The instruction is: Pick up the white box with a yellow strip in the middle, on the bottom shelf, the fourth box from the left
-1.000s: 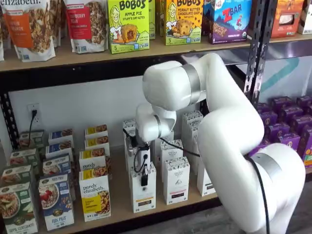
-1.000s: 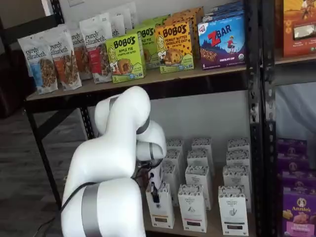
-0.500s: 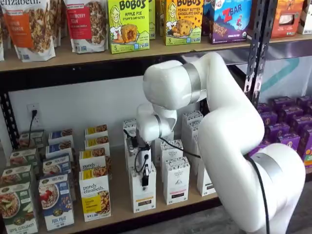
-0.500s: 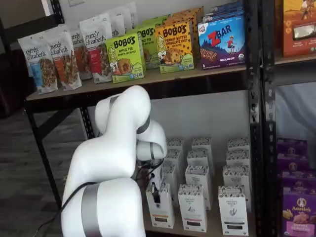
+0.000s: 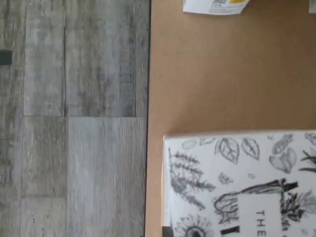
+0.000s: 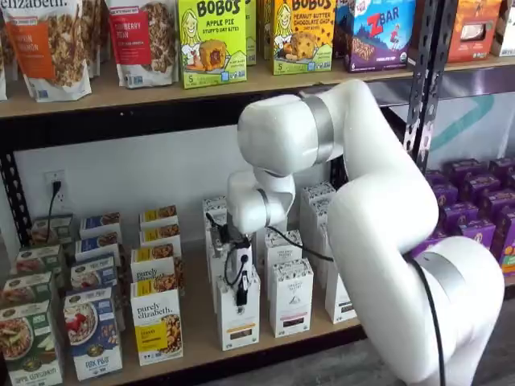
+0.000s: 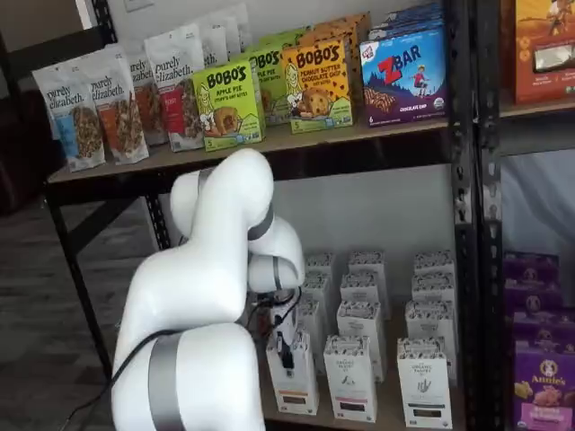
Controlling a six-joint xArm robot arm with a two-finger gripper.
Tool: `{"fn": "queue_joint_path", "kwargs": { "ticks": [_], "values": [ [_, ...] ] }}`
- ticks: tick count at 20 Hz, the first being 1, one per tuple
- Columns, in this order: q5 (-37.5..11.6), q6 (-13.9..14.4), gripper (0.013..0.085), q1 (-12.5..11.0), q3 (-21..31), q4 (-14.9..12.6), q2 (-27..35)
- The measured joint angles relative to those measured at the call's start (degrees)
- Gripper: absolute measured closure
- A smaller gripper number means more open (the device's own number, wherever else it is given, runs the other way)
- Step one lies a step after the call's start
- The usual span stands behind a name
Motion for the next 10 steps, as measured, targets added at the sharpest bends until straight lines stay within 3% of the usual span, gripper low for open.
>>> {"fn": "queue_joint_path", "kwargs": {
  "ticks": [10],
  "values": [
    [-1.78, 2.29, 0.049, 0.52, 8.68, -2.11, -5.99]
  ]
}}
